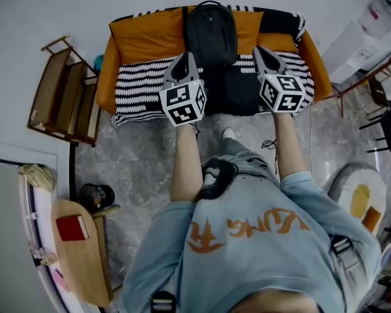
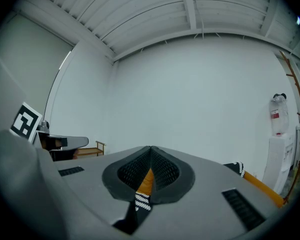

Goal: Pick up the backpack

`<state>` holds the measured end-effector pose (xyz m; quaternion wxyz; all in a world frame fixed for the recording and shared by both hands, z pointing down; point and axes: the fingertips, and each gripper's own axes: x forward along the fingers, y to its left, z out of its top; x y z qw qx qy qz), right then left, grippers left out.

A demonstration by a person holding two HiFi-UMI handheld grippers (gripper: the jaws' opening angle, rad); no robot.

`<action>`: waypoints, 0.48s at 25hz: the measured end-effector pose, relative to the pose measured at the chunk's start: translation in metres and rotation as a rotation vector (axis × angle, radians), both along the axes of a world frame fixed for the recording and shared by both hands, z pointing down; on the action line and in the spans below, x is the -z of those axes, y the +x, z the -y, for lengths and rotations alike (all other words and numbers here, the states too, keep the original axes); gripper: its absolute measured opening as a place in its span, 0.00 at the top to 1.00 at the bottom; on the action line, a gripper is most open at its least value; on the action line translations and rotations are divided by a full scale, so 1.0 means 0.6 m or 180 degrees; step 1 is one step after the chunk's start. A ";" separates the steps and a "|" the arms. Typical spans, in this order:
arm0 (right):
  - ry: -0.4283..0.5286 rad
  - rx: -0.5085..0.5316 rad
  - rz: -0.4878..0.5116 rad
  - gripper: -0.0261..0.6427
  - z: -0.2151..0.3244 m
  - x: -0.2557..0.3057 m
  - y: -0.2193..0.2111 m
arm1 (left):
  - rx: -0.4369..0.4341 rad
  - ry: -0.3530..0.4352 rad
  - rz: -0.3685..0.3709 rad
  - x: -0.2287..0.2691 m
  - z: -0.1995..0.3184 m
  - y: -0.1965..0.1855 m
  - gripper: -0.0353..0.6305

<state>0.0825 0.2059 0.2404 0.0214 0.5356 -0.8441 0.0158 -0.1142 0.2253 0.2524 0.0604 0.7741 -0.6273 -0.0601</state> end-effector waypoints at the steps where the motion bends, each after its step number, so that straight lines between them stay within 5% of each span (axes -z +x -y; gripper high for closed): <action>1: 0.0021 0.0014 -0.0005 0.97 0.003 0.003 -0.005 | 0.0049 0.0053 -0.0014 0.004 0.001 -0.008 0.92; 12: 0.0096 0.0005 0.0049 0.97 0.079 0.012 -0.007 | -0.0023 0.0152 -0.0042 0.000 0.064 -0.015 0.92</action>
